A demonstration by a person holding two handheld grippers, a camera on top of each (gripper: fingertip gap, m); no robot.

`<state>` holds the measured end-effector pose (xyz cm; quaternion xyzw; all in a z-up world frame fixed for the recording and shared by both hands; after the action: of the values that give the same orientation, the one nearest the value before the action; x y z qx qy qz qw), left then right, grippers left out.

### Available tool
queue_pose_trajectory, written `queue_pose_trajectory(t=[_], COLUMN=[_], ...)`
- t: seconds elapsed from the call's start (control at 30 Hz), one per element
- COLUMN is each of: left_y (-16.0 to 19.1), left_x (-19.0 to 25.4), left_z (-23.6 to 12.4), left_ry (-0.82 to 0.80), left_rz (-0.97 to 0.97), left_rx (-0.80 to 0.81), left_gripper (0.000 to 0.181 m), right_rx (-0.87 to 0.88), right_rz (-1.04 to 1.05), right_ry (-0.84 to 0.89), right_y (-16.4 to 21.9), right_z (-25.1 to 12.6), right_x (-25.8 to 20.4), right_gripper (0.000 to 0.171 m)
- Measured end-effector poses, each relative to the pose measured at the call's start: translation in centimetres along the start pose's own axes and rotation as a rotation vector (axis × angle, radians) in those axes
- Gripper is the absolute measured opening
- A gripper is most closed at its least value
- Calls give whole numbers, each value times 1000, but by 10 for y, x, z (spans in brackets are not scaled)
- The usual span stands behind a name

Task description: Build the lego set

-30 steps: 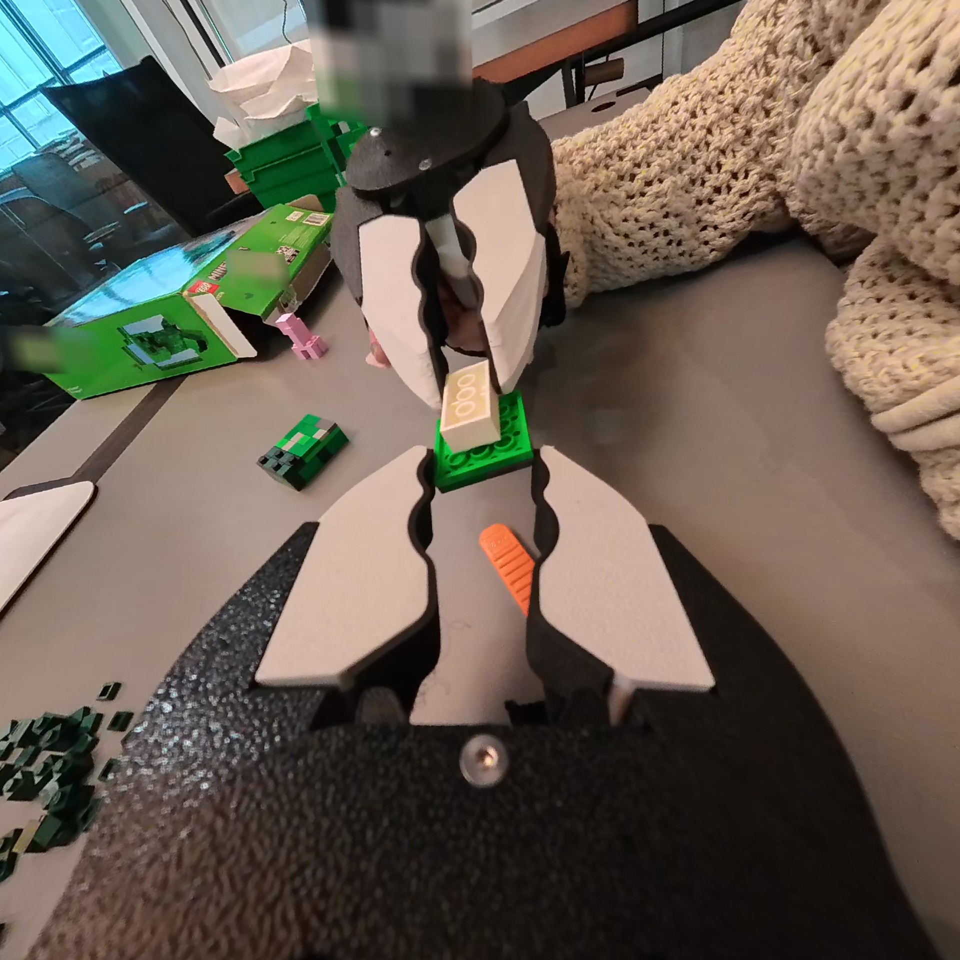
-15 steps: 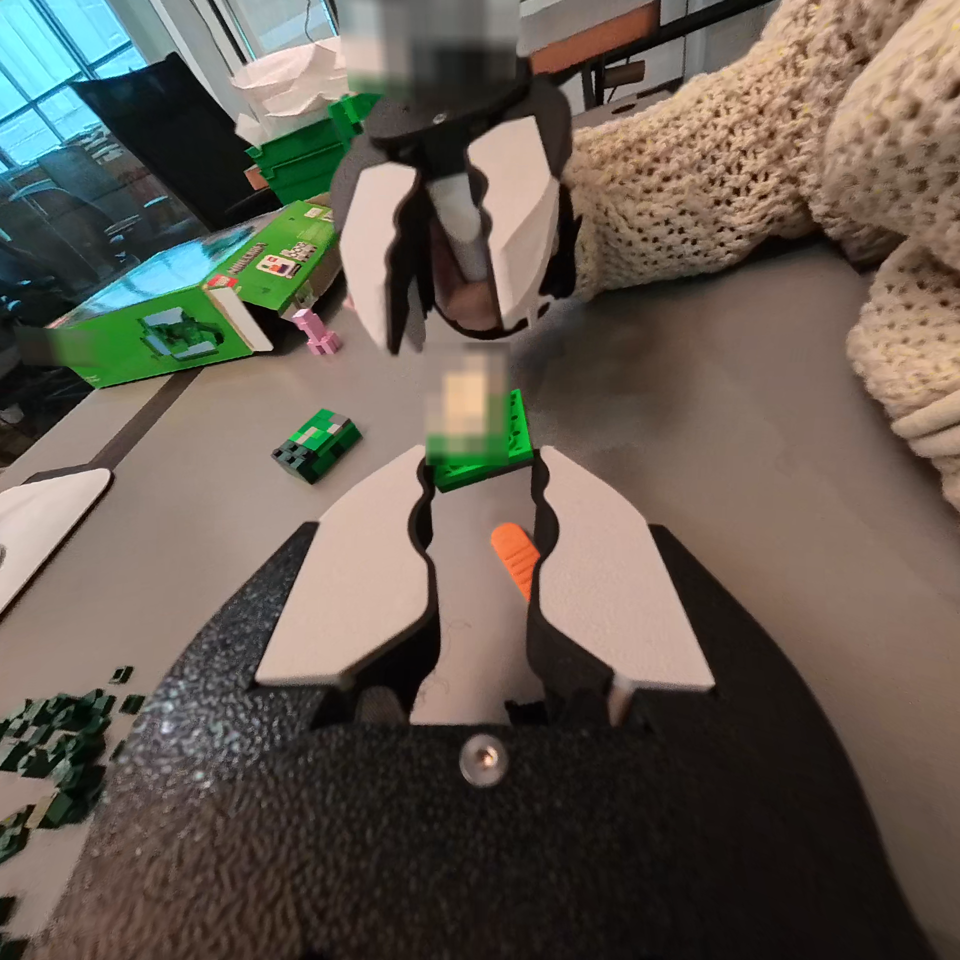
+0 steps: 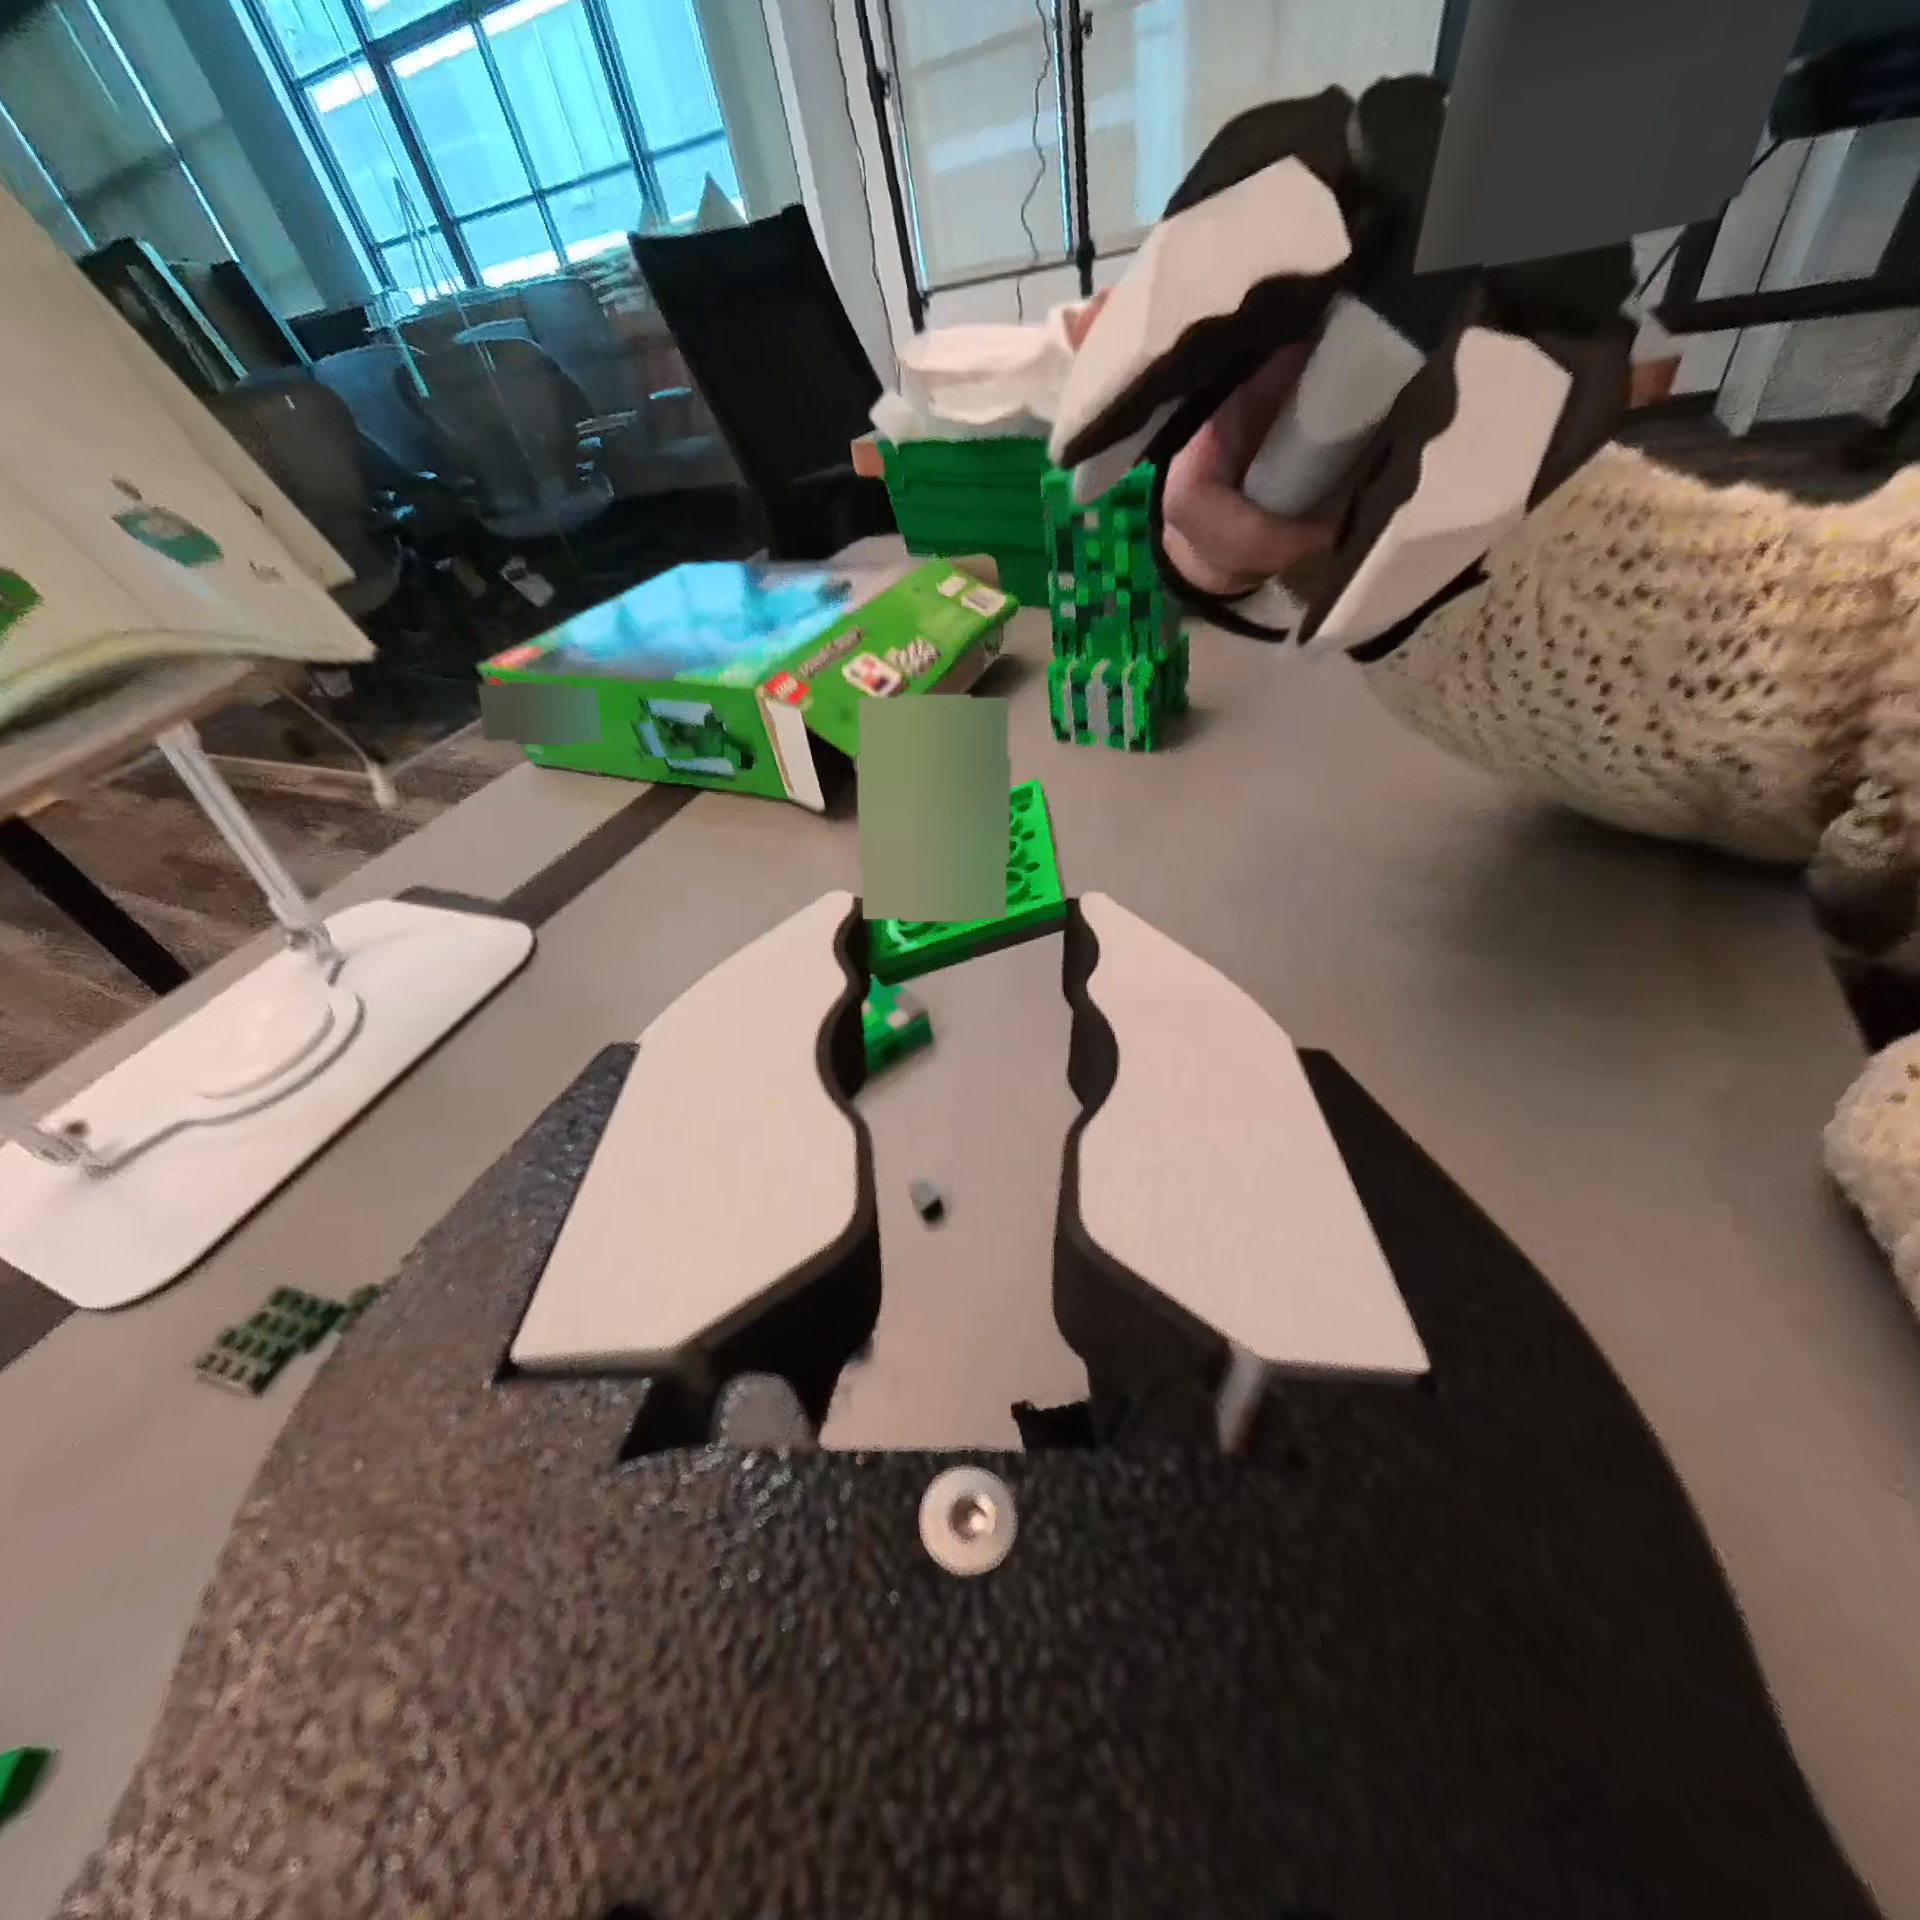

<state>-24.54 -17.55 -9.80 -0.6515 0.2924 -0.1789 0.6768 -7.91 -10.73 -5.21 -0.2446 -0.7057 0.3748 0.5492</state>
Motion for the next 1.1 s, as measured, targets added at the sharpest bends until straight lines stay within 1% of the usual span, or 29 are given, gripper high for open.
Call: queue_pose_trajectory(t=[0.1,0.27,0.37,0.47,0.53,0.6,0.8,0.9,0.97,1.1], left_y=[-42,-118,-156,-183,-196,-207,-225,-235,-241,-248], left_x=[3,15,27,36,42,49,70,77,80,82], left_z=[3,11,20,31,38,43,50,49,48,47], left_ry=[18,148,241,304,343,405,561,605,627,655], left_rz=[-12,-19,3,51,73,54,17,16,21,34], left_rx=[26,75,73,48,49,71,152,189,207,215], left_gripper=[35,35,35,35,36,35,35,35,35,35], right_rx=[49,294,476,543,562,582,744,790,826,816], right_rz=[-90,-86,-117,-132,-141,-155,-113,-113,-92,-66], right_ry=[29,19,55,103,132,160,219,236,212,211], right_y=[-28,-67,-81,-89,-95,-102,-130,-144,-152,-160], right_z=[-4,-20,-34,-45,-51,-57,-75,-80,-81,-71], right_x=[18,37,41,45,45,42,32,25,19,14], right_gripper=[59,58,53,53,56,57,61,67,71,84])
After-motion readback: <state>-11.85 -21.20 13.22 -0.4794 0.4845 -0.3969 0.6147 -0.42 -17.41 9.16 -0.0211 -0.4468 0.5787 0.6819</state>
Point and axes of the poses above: each gripper's, where its closed fingertips meet, z out along the fingers, y out of its underside, x = y × z across the jaws, the point moved 7 cm from there along -z, back along the fingers, and after that the axes turned 7 degrees about x, right-handed, at the moved point
